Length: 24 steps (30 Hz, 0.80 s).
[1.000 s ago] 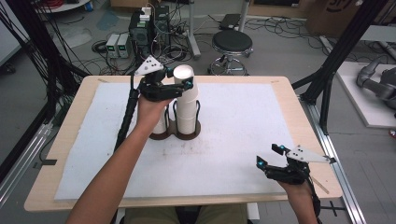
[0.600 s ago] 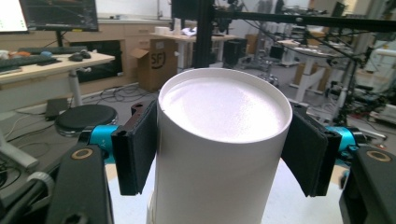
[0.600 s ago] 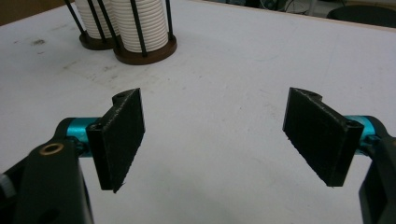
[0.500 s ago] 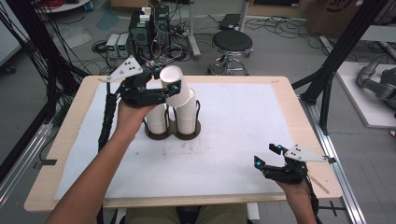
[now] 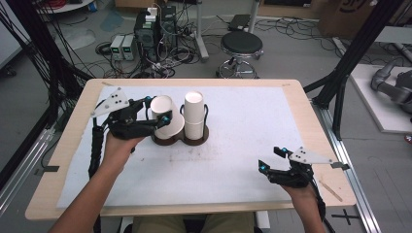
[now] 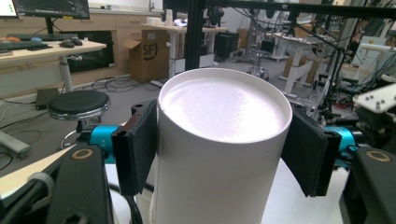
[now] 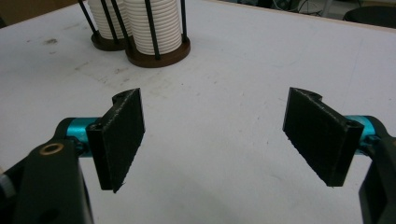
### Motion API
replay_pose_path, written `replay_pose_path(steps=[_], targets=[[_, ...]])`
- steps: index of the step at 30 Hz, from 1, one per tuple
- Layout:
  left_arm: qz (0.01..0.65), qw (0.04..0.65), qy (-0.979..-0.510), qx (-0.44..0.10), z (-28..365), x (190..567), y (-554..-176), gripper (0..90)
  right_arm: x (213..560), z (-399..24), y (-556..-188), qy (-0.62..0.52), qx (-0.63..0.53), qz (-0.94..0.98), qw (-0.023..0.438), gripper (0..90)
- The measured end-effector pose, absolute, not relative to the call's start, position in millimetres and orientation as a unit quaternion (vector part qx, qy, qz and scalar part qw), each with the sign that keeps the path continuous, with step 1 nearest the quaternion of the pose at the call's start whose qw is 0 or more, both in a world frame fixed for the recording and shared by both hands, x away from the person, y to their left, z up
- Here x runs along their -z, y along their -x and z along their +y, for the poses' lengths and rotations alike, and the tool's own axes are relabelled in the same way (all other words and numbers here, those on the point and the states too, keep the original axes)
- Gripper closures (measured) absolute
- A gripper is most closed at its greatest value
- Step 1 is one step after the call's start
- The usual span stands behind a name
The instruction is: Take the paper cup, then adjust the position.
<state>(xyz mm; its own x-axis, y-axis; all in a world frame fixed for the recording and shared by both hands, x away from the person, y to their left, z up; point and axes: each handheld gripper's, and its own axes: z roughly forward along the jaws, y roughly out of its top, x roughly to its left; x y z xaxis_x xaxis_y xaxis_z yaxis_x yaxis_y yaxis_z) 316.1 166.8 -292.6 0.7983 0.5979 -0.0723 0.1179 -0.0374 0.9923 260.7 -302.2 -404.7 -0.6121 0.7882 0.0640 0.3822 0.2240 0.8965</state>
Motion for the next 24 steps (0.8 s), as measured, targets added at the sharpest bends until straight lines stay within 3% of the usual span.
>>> replay_pose_path(steps=[12, 24], targets=[[0.254, 0.637, -0.707, -0.170, 162.1, 324.0, -303.1, 32.2, 401.5, -293.8, -265.6, -0.374, -0.495, 0.758, 0.203, 21.5], [0.230, 0.638, -0.721, -0.144, 147.7, 347.8, -296.2, 32.1, 394.7, -257.3, -277.8, -0.294, -0.533, 0.780, 0.146, 20.4]])
